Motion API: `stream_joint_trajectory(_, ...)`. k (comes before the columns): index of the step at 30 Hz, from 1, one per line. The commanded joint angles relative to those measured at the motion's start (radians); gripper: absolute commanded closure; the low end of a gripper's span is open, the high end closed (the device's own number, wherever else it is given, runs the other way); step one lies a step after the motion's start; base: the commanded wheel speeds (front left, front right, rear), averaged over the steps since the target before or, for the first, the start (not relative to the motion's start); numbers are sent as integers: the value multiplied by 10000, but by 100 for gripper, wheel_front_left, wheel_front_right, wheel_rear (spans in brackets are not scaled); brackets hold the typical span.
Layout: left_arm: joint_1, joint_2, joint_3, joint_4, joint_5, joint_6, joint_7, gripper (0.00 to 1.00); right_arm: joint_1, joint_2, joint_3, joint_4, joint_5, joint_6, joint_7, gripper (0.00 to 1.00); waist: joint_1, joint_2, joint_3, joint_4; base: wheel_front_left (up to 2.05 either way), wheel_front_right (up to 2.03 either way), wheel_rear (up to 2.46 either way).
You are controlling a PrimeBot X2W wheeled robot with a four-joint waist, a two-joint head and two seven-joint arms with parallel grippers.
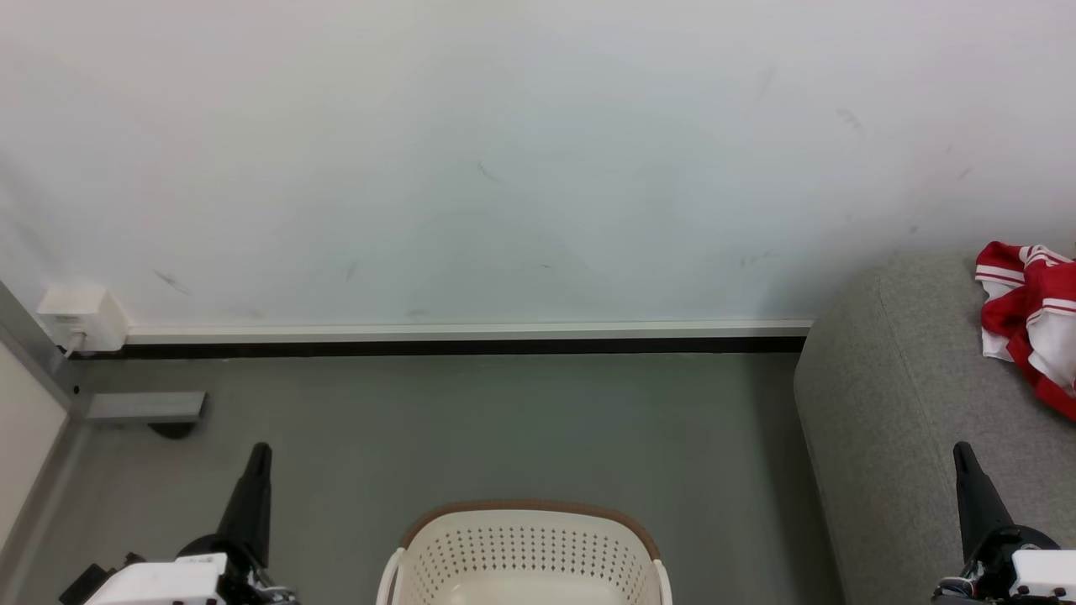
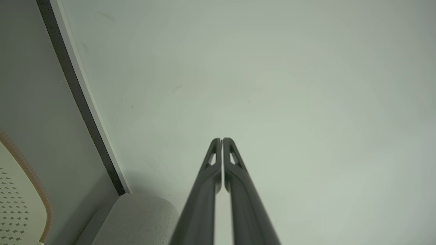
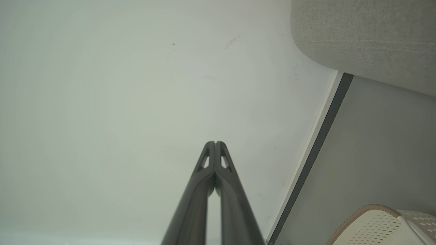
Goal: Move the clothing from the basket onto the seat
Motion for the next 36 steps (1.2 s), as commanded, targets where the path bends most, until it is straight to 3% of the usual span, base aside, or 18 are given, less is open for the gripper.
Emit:
stream_joint_trajectory(1, -59, 21, 23, -27, -122, -53, 50, 100, -56, -79, -38, -46, 14, -21, 41, 100, 0, 0, 0, 0, 0, 0, 0)
stream_joint_trajectory(36, -59, 21, 21, -27, -123, -53, 49, 100, -56, -78, -38, -46, 14, -21, 40, 100, 0, 0, 0, 0, 0, 0, 0)
